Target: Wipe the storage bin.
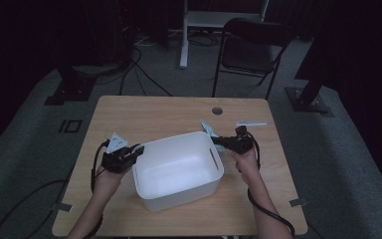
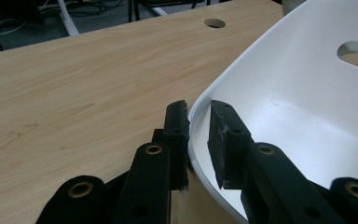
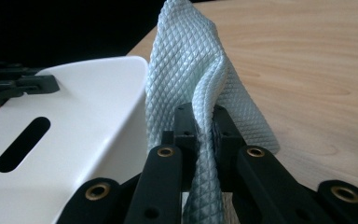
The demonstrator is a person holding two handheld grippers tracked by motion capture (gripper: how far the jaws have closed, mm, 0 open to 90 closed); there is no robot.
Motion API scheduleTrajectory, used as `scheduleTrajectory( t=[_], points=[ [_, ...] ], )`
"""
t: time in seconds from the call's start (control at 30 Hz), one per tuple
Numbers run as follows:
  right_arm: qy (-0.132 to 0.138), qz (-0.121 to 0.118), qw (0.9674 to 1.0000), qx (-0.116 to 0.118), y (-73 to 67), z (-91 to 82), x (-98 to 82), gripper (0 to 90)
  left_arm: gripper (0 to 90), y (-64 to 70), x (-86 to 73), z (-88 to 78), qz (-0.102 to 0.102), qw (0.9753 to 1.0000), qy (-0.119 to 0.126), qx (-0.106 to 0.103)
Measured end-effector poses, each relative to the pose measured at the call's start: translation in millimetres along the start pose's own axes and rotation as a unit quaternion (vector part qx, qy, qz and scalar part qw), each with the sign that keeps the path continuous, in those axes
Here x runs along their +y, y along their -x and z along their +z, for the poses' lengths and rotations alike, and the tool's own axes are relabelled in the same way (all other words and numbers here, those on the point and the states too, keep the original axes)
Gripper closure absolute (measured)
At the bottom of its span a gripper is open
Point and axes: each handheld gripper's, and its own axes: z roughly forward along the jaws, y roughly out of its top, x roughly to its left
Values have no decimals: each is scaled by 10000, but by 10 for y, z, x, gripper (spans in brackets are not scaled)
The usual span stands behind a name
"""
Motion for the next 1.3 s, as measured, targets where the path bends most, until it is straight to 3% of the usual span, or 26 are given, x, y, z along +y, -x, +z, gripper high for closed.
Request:
scheduleTrajectory(
  t=[0.3,0.77,1.1,1.3],
  points=[
    [146,-146,9995,-239,-60,-249,-102,838,778,-2,-3,0,-19,10000,18,-14],
    [183,-116,9989,-405,-69,-577,-400,838,777,1,-3,0,-17,10000,17,0],
    [153,-184,9989,-399,-154,-775,-593,838,777,4,-3,-1,-9,10000,14,17],
    [64,-145,9993,-330,-181,-762,-715,838,777,6,-3,-1,-11,10000,15,23]
  ],
)
